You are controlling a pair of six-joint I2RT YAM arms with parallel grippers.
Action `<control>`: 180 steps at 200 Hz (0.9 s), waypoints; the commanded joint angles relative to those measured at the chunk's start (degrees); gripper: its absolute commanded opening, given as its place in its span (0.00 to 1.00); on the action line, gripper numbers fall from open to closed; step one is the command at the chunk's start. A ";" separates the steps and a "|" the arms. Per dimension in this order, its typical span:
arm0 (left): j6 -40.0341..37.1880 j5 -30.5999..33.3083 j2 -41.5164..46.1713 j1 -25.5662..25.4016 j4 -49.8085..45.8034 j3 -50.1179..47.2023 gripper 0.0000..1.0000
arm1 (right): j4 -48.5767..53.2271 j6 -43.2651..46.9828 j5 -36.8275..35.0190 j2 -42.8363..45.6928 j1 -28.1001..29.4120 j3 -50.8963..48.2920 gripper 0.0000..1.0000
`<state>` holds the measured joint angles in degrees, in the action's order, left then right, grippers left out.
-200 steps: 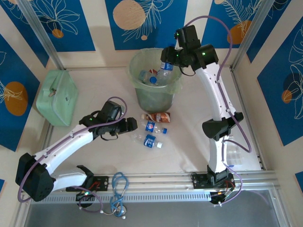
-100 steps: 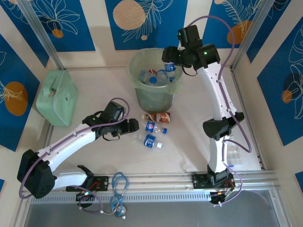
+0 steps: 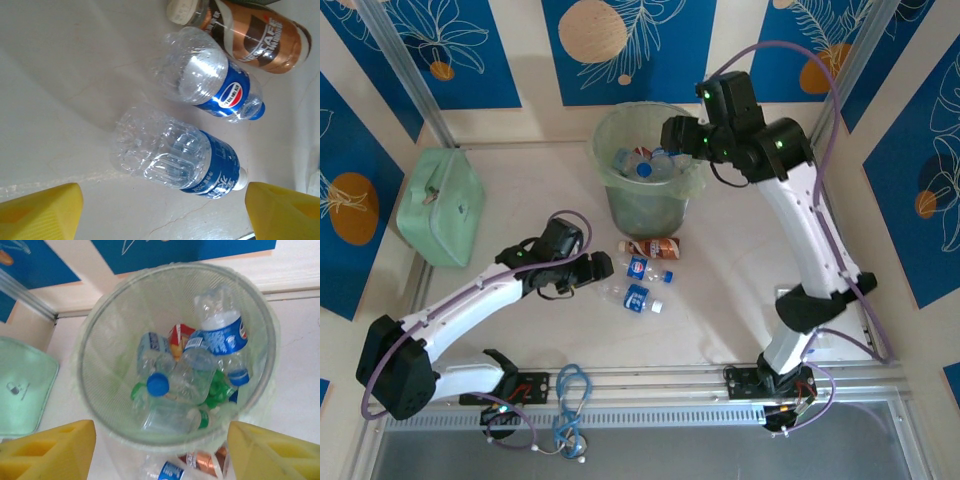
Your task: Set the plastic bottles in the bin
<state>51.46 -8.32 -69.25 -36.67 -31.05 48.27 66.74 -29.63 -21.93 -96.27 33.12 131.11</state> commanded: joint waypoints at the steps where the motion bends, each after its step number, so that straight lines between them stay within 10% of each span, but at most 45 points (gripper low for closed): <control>1: 3.89 0.86 0.35 -0.58 1.96 -1.50 0.85 | -2.25 -2.32 -3.80 5.18 3.54 -7.83 0.68; 90: 14.52 -0.36 -3.34 -0.85 5.90 -2.44 0.82 | -9.03 -14.65 -3.54 26.08 13.56 -45.62 0.67; 180: 15.70 2.08 -1.64 -1.03 3.74 -3.18 0.81 | -29.37 -23.37 25.89 24.72 6.78 -75.65 0.67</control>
<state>66.06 -7.20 -72.40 -37.01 -26.15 46.17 44.75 -49.15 -5.72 -69.45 41.12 58.59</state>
